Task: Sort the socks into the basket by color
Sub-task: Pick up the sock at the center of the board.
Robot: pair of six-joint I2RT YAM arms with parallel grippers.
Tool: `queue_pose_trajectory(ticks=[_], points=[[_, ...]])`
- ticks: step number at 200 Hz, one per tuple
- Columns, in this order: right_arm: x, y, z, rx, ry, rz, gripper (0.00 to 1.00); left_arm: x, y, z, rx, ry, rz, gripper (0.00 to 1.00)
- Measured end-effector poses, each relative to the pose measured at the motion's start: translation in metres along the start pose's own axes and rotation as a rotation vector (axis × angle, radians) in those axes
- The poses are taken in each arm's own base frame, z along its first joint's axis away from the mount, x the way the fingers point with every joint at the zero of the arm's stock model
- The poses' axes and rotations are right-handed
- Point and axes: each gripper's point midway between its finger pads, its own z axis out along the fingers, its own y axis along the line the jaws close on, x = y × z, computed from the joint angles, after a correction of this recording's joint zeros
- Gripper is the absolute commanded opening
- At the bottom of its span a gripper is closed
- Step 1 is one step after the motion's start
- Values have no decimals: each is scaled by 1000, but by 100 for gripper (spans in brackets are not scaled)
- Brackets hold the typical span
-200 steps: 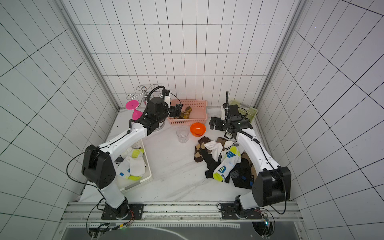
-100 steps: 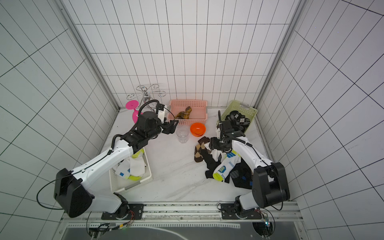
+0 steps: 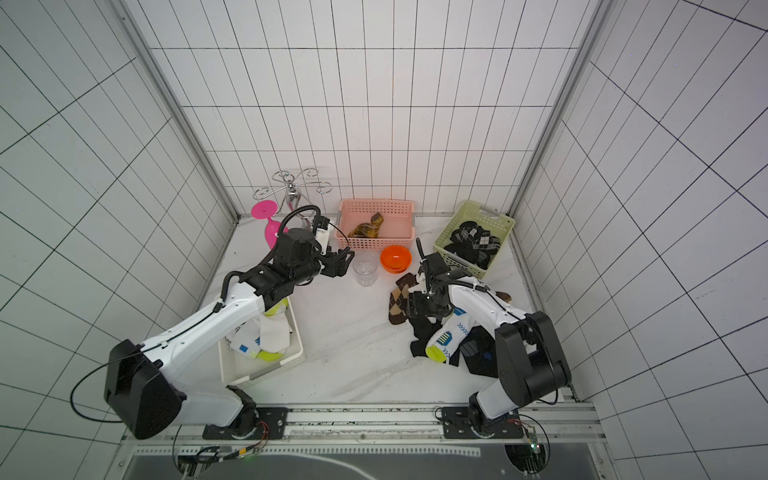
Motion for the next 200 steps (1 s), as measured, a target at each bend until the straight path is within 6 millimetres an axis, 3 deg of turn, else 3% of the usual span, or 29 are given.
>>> queue_pose_trajectory(ticks=[26, 43, 75, 131, 177, 200], points=[[13, -5, 7, 11, 40, 2, 67, 6, 0, -7, 5, 10, -38, 79], [17, -8, 9, 22, 52, -6, 39, 7, 0, -12, 8, 5, -58, 78], [21, -11, 16, 29, 80, -12, 0, 8, -1, -19, 15, -4, -80, 78], [23, -13, 19, 37, 95, -33, 0, 12, -4, -21, 37, 18, -70, 77], [0, 5, -21, -60, -70, -78, 0, 0, -9, -44, 58, -39, -67, 77], [-12, 3, -32, -86, -121, -64, 0, 1, -13, -45, 67, -37, -64, 77]])
